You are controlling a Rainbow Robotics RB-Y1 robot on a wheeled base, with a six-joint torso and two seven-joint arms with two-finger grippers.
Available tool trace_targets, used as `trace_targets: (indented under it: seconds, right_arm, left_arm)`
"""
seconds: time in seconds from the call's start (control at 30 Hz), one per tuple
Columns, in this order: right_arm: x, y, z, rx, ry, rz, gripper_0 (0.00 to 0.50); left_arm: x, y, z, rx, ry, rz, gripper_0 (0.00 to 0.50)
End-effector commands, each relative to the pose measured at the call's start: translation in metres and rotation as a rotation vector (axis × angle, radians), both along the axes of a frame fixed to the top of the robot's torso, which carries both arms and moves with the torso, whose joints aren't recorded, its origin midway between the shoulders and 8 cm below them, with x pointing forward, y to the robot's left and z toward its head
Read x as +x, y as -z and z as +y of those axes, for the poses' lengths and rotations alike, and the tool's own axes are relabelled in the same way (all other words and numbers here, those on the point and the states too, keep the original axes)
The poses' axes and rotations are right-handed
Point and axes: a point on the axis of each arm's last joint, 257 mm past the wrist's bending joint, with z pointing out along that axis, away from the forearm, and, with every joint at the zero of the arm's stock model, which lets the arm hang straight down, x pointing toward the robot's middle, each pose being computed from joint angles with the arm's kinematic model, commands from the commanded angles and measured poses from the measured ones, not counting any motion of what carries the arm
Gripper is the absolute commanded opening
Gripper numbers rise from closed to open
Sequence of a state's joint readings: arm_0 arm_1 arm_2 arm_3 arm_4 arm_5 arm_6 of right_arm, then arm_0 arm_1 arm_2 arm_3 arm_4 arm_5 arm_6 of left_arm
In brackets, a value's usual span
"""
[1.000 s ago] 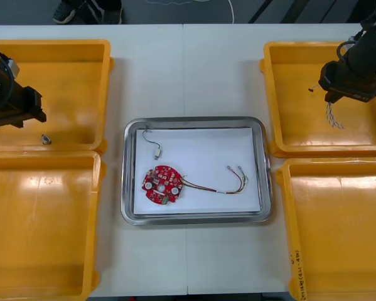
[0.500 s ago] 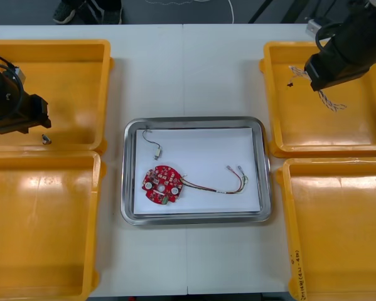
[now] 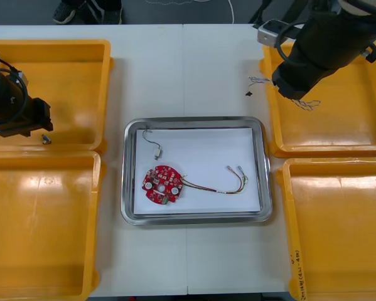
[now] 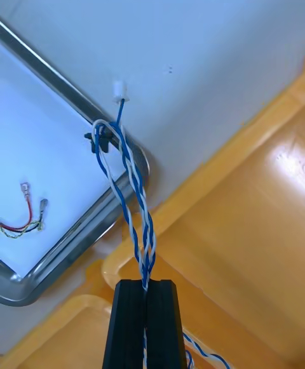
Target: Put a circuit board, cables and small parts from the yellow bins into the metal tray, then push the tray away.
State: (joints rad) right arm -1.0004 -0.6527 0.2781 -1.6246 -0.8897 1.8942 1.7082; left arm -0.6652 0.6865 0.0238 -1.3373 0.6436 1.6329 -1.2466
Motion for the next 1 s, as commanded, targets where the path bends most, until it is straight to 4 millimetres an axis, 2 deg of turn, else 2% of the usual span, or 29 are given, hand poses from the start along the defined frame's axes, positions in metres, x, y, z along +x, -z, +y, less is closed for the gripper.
trace_targets:
  seconds: [0.03,0.23,0.47,0.53,0.73,1.0]
  right_arm:
    - [-0.003,-0.020,0.011,-0.118,-0.143,-0.086,0.000]
    - [-0.006,0.000,0.039,-0.160,-0.278,-0.140,0.000]
    - [-0.014,0.024,0.058,-0.183,-0.394,-0.125,0.000]
    - [-0.017,0.035,0.065,-0.214,-0.439,-0.121,0.000]
    - [-0.014,0.064,0.079,-0.299,-0.471,-0.150,0.000]
    - [-0.014,0.088,0.099,-0.260,-0.495,-0.175,0.000]
  left_arm:
    - [0.008,0.005,-0.007,0.011,0.044,0.020,0.500]
    - [0.010,0.006,-0.012,0.014,0.048,0.037,0.500]
    - [0.011,0.009,-0.013,0.009,0.051,0.041,0.500]
    - [0.012,0.010,-0.014,0.004,0.050,0.040,0.500]
    - [0.015,0.013,-0.018,-0.004,0.052,0.040,0.500]
    - [0.021,0.014,-0.021,-0.009,0.064,0.027,0.500]
